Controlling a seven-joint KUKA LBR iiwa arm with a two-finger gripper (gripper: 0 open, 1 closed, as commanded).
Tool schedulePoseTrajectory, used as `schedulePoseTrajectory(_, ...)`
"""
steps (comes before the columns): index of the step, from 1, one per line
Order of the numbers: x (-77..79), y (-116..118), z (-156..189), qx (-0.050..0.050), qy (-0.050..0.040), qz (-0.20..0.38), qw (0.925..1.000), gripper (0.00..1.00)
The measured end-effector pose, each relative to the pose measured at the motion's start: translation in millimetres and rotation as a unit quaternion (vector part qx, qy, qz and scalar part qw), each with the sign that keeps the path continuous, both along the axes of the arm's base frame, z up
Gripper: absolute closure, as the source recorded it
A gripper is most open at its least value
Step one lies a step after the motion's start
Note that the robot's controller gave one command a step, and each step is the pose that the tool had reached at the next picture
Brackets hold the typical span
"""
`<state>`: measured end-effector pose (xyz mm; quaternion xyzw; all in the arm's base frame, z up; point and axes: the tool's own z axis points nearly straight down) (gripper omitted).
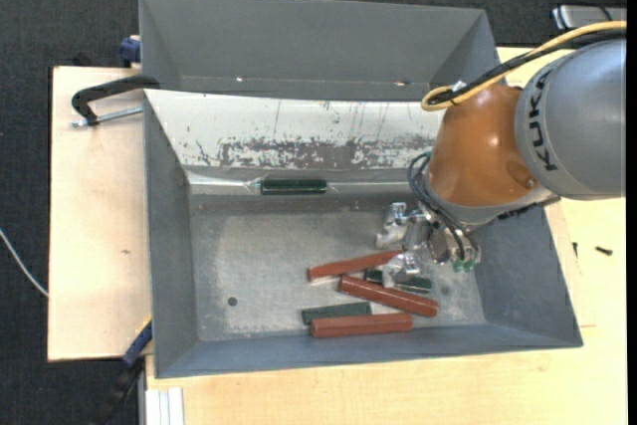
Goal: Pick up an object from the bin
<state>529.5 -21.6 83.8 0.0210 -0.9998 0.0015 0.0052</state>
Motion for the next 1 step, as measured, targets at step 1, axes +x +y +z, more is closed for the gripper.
schedulePoseTrajectory(1,-3.2,10.6,155.3,0.002,-0.0103,-0.039,0.9992,1.00)
